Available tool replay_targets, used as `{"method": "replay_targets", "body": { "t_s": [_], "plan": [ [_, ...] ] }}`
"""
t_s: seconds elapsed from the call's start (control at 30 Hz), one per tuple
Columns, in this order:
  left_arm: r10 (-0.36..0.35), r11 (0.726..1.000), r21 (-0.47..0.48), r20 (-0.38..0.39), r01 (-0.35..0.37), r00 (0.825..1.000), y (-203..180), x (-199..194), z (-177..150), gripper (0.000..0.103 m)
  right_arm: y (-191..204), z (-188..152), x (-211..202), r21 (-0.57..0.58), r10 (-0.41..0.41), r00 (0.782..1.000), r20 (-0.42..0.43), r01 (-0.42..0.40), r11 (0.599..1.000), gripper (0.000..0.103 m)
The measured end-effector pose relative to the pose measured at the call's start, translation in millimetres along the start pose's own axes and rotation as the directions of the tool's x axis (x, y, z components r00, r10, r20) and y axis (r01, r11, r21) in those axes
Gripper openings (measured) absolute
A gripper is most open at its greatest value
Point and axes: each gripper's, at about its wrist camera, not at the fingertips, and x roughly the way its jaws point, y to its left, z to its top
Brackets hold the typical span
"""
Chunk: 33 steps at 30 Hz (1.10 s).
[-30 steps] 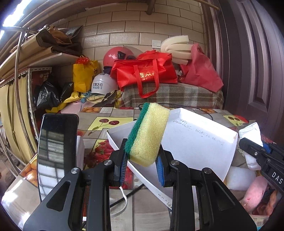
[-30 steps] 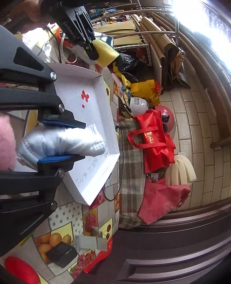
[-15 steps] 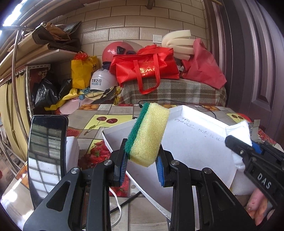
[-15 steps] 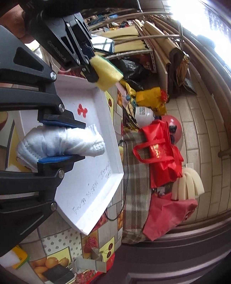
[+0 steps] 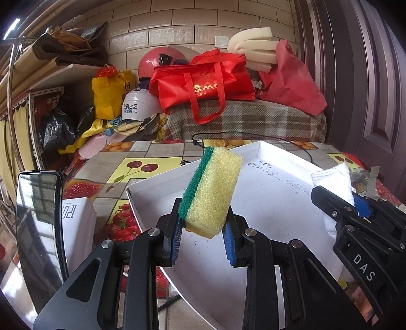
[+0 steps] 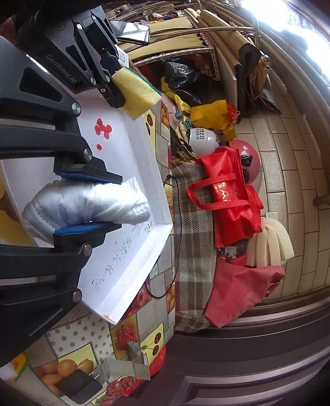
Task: Organize soft objects
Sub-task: 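Open both grippers to drop the sponge and glove into the tray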
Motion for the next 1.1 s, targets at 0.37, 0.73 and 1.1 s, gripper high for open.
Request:
{"method": "replay_targets", "body": {
  "t_s": [0.37,0.73,1.1],
  "plan": [
    [0.070,0.985,-0.158,-0.034,-0.075,0.997,30,5,-3,0.096,-9,0,6,0.051,-0.016,1.000,-0.017,0.017,0.999,0.095],
    [0.028,0.985,-0.171,0.009,-0.026,1.000,34,-12,-7,0.103,1,-3,-23,-0.001,-0.018,0.994,0.110,0.018,1.000,0.103],
    [-0.047,0.993,-0.107,0.051,0.052,0.998,32,-62,-27,0.103,-12,-19,-54,-0.011,-0.054,0.994,0.093,0.055,0.998,0.103]
  ]
}}
